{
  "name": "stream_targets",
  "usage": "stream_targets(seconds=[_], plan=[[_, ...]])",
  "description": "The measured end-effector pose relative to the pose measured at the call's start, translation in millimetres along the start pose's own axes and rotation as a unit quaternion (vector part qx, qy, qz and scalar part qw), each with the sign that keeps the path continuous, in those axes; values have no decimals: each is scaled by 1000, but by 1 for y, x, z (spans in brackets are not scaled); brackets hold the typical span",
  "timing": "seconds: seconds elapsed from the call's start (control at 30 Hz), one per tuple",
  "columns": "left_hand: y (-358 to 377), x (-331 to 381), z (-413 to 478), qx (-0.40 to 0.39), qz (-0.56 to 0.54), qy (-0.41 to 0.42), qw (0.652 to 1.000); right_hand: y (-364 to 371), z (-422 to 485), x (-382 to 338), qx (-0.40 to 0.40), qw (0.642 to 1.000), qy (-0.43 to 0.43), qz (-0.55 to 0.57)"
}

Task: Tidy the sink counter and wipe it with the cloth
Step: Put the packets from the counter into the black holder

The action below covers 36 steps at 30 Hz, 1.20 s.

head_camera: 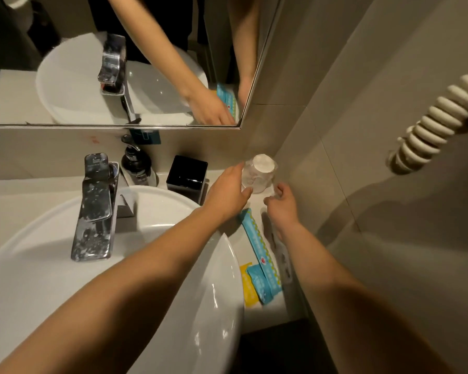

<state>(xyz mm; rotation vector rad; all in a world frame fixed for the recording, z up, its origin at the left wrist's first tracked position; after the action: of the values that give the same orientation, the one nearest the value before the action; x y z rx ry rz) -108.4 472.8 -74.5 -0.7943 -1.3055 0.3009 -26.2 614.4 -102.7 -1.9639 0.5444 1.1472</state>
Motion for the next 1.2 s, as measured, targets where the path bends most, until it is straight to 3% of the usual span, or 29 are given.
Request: stream_targets(seconds=[0.2,0.33,0.47,0.57,0.93,1.2], plan=[[-58,-3,-85,70,75,68,992,-19,-54,26,-13,997,-19,-67],[-89,-40,-114,107,177,38,978,-26,-82,32,-52,983,-78,-155],[-95,-87,-113,73,190,-38,978,-29,-97,37,-80,960,-133,-232],[-83,-103,-111,38,195,-47,979,-37,-98,39,-78,942,-161,-284],[-70,-112,-107,42,286,-58,956,-45,-81,58,-102,912,-148,-368],[-68,-115,-106,43,283,-60,956,-27,-73,55,-110,892,-127,-420]])
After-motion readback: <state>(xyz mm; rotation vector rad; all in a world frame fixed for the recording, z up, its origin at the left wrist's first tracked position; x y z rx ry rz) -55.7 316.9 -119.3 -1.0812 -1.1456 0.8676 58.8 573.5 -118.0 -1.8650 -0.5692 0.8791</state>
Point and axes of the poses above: each hand's wrist, its own z-axis towards the middle knuckle, its own y-axis out of the palm, x = y × z, the point moved 7 cm from there along z, towards the middle knuckle, and after that the axes turned 11 degrees about x, right-handed, at the moved point
